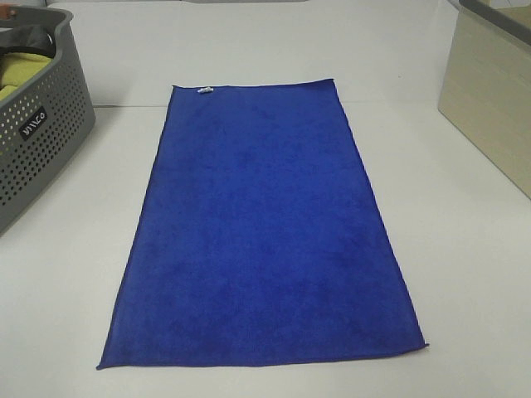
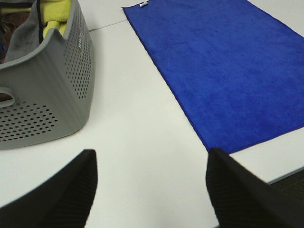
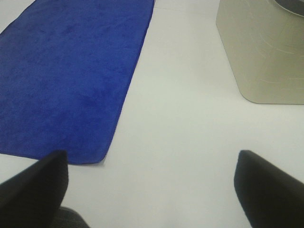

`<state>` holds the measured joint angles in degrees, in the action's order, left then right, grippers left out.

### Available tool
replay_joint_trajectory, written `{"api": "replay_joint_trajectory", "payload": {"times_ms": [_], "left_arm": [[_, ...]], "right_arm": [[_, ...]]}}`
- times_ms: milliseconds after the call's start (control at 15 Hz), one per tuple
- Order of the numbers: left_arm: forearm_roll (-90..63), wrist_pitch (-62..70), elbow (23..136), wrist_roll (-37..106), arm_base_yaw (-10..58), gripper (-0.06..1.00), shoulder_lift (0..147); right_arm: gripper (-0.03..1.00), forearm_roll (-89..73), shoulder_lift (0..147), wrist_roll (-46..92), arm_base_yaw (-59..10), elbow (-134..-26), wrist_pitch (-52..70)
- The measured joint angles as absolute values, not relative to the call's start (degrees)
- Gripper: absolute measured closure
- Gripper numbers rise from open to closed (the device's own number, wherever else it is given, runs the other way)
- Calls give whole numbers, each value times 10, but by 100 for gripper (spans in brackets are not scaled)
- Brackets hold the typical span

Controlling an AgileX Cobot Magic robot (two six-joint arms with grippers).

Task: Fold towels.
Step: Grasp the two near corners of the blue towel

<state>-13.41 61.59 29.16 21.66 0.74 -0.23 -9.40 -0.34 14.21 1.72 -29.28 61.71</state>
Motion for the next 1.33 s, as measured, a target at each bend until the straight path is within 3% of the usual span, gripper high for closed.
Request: {"api": "replay_joint_trajectory", "payload": {"times_ms": [1333], "left_arm": [[-133, 616, 292, 217, 7, 31, -2]], "right_arm": [[8, -96, -3, 142, 17, -293, 617]]}}
